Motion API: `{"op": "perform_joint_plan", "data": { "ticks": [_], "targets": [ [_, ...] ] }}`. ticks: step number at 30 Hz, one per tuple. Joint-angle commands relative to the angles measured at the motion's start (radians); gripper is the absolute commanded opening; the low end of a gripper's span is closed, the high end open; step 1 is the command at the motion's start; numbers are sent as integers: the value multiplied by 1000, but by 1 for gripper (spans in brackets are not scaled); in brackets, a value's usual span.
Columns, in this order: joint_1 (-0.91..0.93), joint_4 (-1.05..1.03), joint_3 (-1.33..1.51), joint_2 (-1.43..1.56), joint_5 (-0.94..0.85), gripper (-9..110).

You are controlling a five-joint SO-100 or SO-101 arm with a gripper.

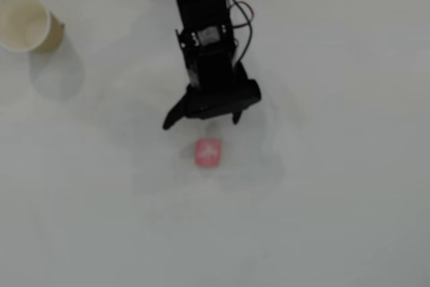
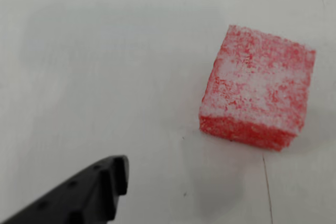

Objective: Pick up the cube and drop it in the cup.

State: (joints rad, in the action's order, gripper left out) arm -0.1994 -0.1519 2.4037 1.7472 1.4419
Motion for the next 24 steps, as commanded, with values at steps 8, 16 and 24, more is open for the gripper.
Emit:
{"op": "perform_joint_plan", "data": {
  "ticks": [8, 16, 24],
  "targets": [
    [2, 25, -221, -120, -9, 57],
    [43, 25, -296, -224, -9, 57],
    [75, 25, -342, -275, -9, 57]
  ]
}}
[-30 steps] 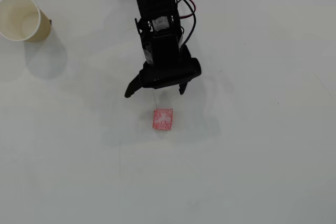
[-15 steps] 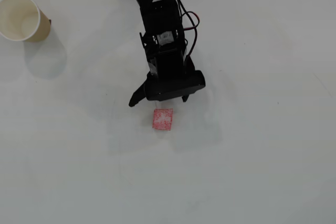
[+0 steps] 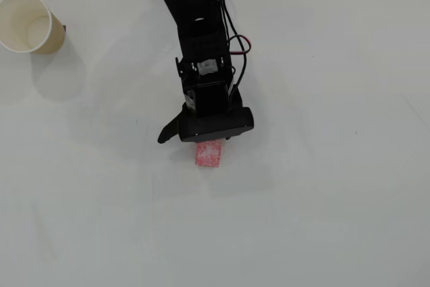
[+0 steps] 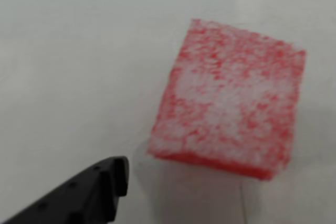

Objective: Pick up the cube and drop it in the cup.

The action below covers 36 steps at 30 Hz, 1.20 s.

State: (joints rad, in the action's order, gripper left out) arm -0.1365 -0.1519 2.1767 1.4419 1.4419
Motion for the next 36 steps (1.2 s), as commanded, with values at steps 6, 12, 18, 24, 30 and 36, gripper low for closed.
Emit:
{"op": "perform_joint_plan", "data": {
  "ticks": [6, 12, 18, 24, 30, 36],
  "targets": [
    [17, 15, -135, 26, -9, 57],
    [-3, 14, -167, 26, -9, 57],
    [-29, 26, -175, 35, -9, 57],
    [-29, 34, -176, 46, -9, 57],
    [-12, 83, -166, 58, -9, 57],
    [5, 84, -163, 55, -9, 57]
  ]
}}
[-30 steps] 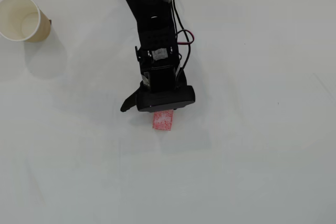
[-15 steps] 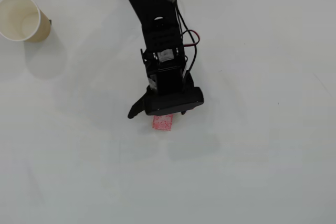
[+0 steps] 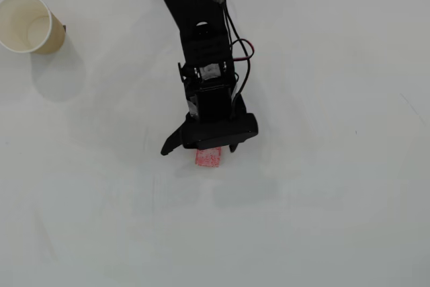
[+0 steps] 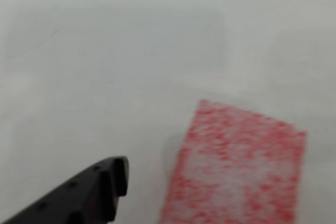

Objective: Pick up the cube and drop it in the cup.

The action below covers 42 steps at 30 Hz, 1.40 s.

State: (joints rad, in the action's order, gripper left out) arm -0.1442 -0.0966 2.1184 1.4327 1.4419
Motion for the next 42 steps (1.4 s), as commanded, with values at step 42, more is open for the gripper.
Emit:
{"op": "perform_joint_plan", "data": {
  "ticks": [42],
  "targets": [
    [28, 8, -196, -78, -9, 57]
  ]
}}
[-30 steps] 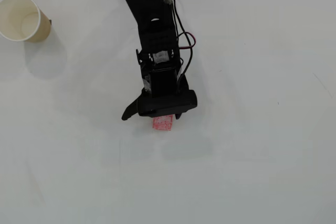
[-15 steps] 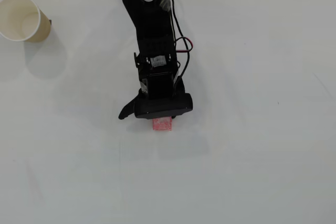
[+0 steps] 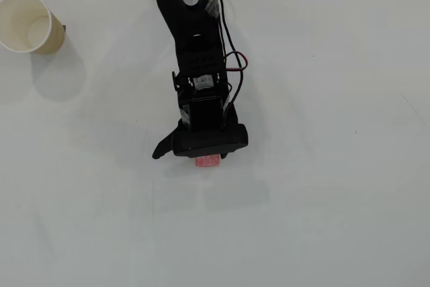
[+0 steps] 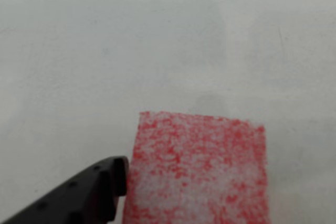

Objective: Pick up the cube and drop it in the cup.

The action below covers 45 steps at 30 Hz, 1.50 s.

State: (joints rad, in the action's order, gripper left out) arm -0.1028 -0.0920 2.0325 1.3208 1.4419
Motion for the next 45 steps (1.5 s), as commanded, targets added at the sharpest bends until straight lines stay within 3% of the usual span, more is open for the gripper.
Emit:
{"op": "perform_joint_plan", "data": {
  "ticks": [1, 25, 45],
  "targets": [
    [-15, 3, -114, 31, -9, 57],
    [-8, -12, -123, 23, -9, 56],
    [6, -58, -114, 34, -11, 30]
  ]
}}
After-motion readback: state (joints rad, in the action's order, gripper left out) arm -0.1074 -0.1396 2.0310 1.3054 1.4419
